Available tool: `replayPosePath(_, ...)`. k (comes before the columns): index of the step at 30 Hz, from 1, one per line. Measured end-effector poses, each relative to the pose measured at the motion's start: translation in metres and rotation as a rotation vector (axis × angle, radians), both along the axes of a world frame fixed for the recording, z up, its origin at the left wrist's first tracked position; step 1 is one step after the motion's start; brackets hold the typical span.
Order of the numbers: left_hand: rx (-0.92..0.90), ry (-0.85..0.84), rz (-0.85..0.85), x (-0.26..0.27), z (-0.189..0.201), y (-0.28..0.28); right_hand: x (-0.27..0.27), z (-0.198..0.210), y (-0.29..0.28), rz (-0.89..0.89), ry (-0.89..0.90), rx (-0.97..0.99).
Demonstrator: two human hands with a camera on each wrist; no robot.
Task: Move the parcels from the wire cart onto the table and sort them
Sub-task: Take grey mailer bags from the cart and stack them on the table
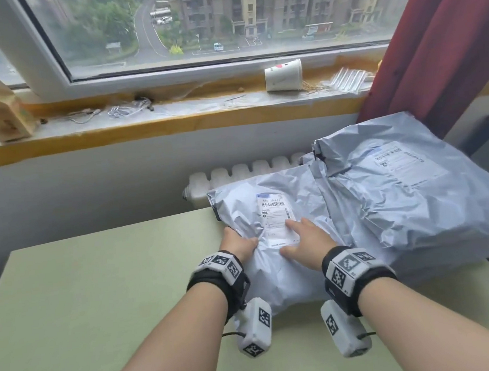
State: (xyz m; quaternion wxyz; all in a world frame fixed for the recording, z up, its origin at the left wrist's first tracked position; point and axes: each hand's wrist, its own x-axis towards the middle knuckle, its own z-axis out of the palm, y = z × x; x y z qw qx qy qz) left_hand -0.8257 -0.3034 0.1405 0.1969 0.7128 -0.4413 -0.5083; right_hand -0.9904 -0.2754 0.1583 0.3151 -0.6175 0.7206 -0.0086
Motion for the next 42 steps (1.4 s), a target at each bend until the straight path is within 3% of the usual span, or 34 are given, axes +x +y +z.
replayPosePath(3,-0.083,-0.073,0.008,0.002,-0.001,0.004,0.000,-0.003,0.001,0.006,0.043,0.020)
replayPosePath(6,-0.310,-0.285,-0.051,0.006,0.009,0.008,0.001,-0.004,-0.001,0.001,0.065,0.035)
replayPosePath(8,-0.385,-0.431,-0.190,0.008,0.013,0.007,0.001,-0.001,-0.004,0.008,0.087,0.059)
replayPosePath(11,-0.352,-0.530,-0.418,0.006,0.016,0.006,0.002,0.007,-0.011,0.022,0.134,0.062)
replayPosePath(25,-0.210,-0.522,-0.664,-0.010,-0.016,-0.004,0.003,-0.001,-0.027,0.062,0.198,0.095)
replayPosePath(38,-0.151,-0.472,-0.707,-0.008,-0.019,-0.008,0.007,-0.004,-0.033,0.024,0.263,0.196)
replayPosePath(42,-0.177,-0.400,-0.649,0.001,-0.005,-0.010,0.009,0.006,-0.032,0.032,0.251,0.175)
